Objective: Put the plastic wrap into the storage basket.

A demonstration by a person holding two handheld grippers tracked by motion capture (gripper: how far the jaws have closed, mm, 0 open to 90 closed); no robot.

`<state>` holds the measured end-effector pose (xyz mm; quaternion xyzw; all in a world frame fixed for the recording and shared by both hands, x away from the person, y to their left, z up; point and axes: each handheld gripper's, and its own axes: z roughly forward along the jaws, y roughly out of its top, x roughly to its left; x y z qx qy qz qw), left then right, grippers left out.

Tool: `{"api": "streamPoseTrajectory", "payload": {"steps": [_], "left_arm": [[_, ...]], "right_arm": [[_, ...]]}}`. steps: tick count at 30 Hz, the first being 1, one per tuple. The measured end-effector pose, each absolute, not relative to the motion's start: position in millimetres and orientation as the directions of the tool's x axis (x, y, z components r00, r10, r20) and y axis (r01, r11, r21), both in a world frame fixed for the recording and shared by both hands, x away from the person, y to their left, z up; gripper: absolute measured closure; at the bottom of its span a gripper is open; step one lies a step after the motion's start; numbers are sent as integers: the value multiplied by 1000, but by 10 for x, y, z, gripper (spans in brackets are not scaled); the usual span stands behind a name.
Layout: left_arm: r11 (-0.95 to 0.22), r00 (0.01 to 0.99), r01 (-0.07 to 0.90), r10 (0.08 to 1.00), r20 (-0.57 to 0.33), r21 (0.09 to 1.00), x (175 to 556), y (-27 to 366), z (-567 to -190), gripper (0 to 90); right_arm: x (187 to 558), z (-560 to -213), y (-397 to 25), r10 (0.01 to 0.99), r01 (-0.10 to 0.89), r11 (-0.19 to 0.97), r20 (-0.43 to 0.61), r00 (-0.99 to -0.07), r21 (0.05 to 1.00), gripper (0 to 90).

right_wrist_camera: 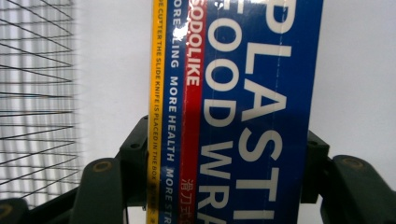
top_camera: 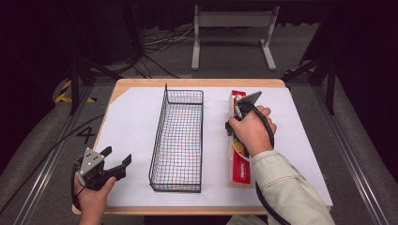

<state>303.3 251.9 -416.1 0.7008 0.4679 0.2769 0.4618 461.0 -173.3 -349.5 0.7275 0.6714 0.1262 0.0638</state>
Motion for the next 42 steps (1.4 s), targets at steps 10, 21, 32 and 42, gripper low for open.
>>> {"api": "streamPoseTrajectory", "payload": {"steps": [10,21,32,42], "left_arm": [[-131,402,399,915,-44,908,2990,2556,-4157,223],[-127,401,400,915,-49,908,2993,2558,-4162,222],[-124,402,398,914,-51,909,3001,2550,-4165,221],[-122,401,398,915,-53,909,3024,2541,-4165,221]], "right_arm": [[4608,-3308,-1545,992,959,-73,118,42,273,399],[4638,-3179,-1239,991,962,-54,135,18,267,399],[4670,-3074,-966,989,960,-30,150,-13,280,399],[4686,-3038,-745,986,956,-14,162,-35,292,400]]}}
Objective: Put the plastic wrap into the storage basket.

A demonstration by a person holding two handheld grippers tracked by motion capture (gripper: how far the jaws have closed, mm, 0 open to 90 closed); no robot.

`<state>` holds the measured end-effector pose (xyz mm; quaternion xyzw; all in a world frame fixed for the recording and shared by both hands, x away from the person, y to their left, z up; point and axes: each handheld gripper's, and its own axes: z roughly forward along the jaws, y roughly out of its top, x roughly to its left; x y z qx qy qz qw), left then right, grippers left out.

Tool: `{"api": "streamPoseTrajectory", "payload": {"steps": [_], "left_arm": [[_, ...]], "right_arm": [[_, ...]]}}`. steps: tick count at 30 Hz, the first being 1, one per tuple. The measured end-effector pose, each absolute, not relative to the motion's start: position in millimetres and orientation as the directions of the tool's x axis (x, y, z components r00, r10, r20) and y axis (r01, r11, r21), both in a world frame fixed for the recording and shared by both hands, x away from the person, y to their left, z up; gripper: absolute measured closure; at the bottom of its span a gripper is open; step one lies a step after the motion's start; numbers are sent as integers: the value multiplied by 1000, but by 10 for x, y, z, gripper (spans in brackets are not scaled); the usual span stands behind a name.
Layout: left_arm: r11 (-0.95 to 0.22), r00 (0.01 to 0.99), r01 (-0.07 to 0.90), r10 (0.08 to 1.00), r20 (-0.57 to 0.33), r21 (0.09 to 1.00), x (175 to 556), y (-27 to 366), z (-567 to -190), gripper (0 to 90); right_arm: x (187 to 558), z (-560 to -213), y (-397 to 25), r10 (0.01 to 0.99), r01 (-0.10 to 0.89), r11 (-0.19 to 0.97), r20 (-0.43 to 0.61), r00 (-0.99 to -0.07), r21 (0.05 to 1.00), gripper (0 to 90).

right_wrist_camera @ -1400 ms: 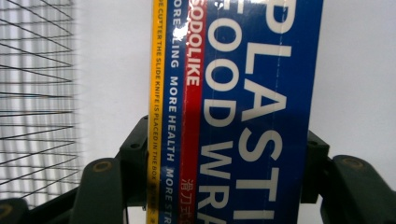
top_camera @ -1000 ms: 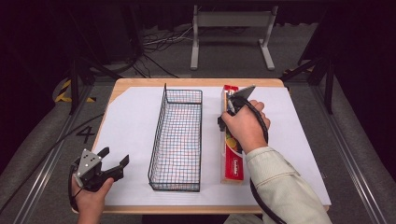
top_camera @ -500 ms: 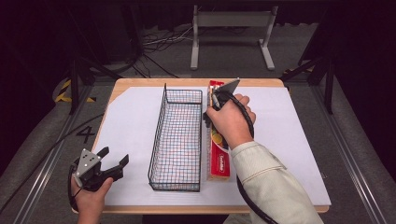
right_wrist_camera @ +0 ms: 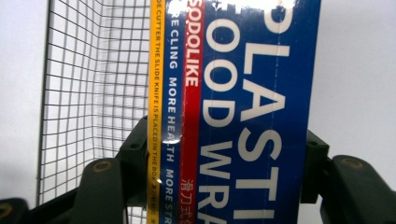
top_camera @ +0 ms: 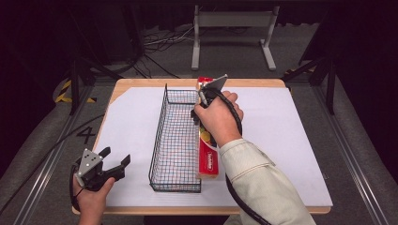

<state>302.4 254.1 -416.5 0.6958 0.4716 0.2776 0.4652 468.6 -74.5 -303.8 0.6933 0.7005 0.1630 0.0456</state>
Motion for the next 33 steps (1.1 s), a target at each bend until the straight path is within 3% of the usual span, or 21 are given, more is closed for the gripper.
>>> {"api": "streamPoseTrajectory", "payload": {"steps": [33], "left_arm": [[-125,398,398,916,-49,909,3093,2497,-4171,216]], "right_arm": [[4781,-3196,-323,973,953,-37,228,-34,301,400]]}}
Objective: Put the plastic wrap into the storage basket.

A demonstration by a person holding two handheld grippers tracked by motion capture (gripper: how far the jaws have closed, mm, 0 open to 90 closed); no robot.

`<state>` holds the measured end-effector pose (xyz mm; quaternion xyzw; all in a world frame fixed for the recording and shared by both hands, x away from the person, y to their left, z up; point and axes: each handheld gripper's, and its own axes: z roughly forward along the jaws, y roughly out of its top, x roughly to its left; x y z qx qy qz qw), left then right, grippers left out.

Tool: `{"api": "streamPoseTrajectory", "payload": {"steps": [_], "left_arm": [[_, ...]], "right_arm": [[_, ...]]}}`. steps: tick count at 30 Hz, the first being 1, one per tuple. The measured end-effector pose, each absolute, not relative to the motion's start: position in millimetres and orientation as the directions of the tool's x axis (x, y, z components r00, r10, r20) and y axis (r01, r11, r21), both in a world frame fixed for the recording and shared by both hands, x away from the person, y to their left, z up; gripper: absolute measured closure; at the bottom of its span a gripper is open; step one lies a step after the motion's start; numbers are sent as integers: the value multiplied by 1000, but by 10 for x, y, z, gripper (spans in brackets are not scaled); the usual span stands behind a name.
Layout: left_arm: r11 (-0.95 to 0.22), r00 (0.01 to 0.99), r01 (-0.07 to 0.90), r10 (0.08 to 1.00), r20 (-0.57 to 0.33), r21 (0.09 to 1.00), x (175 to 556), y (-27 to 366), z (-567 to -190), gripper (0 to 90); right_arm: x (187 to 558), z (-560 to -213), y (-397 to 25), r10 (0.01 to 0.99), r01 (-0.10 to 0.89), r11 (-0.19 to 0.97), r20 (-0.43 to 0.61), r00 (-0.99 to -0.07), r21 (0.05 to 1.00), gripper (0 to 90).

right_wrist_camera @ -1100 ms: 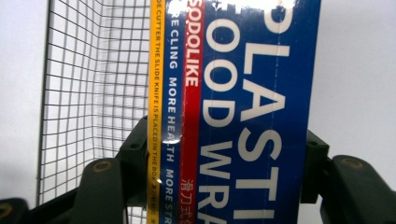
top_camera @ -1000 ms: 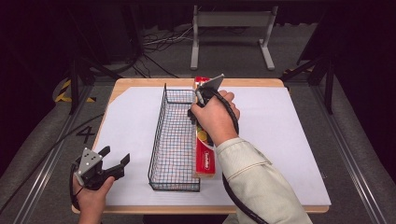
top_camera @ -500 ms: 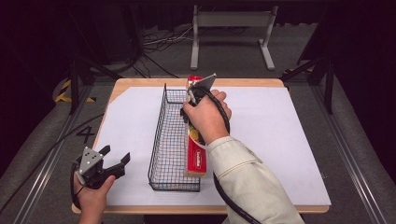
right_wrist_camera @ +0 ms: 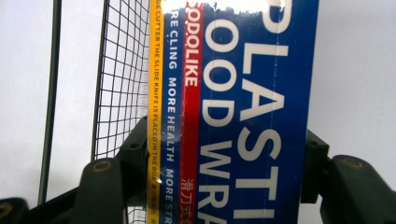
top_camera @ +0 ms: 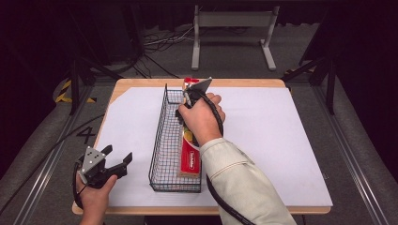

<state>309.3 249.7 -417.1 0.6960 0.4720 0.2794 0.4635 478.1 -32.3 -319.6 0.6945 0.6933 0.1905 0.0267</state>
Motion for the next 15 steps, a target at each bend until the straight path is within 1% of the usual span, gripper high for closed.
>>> {"api": "streamPoseTrajectory", "payload": {"steps": [15], "left_arm": [[-125,396,397,917,-47,909,3094,2496,-4174,215]], "right_arm": [[4812,-3335,-264,975,965,-50,224,-10,259,398]]}}
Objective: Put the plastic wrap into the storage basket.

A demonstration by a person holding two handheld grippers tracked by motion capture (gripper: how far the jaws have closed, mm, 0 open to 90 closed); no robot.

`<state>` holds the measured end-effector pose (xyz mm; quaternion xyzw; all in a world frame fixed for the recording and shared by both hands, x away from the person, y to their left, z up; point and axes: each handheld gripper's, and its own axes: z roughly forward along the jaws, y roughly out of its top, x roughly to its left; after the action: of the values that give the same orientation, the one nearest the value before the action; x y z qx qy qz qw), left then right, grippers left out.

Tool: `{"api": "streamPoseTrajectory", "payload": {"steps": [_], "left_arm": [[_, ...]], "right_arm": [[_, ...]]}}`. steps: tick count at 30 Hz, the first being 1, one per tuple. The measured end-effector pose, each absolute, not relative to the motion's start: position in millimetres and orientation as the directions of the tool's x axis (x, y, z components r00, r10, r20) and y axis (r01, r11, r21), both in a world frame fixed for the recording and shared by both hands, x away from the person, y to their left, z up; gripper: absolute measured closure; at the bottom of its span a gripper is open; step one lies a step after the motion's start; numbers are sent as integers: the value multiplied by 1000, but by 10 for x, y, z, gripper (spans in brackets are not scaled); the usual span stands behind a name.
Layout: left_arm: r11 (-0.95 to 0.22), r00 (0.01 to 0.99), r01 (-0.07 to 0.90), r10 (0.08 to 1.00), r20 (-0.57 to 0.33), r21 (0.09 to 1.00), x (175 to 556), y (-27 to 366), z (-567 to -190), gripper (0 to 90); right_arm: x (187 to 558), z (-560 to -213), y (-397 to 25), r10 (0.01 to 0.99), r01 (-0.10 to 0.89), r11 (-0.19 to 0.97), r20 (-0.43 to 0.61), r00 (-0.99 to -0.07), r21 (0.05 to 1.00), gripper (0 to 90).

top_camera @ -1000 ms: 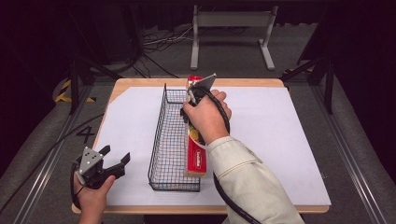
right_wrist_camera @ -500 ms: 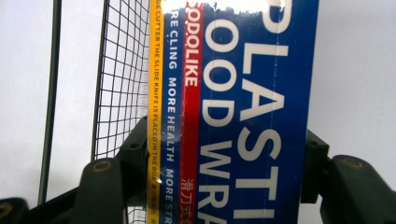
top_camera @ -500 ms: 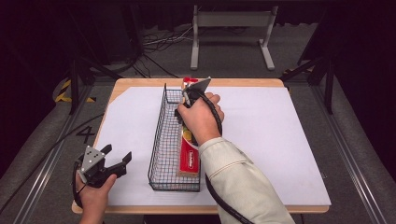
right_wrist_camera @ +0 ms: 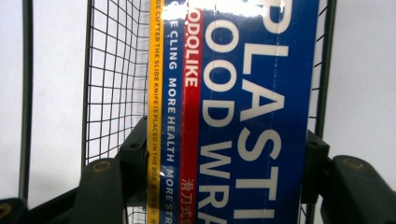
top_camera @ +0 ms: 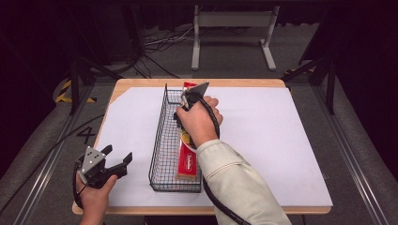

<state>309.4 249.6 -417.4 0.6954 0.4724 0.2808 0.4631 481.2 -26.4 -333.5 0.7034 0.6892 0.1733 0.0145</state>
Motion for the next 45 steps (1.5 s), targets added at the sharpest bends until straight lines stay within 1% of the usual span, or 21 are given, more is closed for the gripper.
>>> {"api": "streamPoseTrajectory", "payload": {"steps": [9,20,29,45], "left_arm": [[-125,397,396,917,-46,910,3093,2498,-4170,214],[-125,399,397,916,-48,909,3091,2494,-4170,213],[-129,404,395,914,-46,910,3091,2489,-4170,213],[-125,401,393,915,-47,911,3081,2493,-4171,213]], "right_arm": [[4815,-3440,-222,979,968,-42,204,-9,248,398],[4834,-3544,-169,986,977,-32,165,-3,210,397],[4856,-3632,-169,987,982,-50,160,20,185,396],[4864,-3771,-129,990,985,-43,142,19,170,395]]}}
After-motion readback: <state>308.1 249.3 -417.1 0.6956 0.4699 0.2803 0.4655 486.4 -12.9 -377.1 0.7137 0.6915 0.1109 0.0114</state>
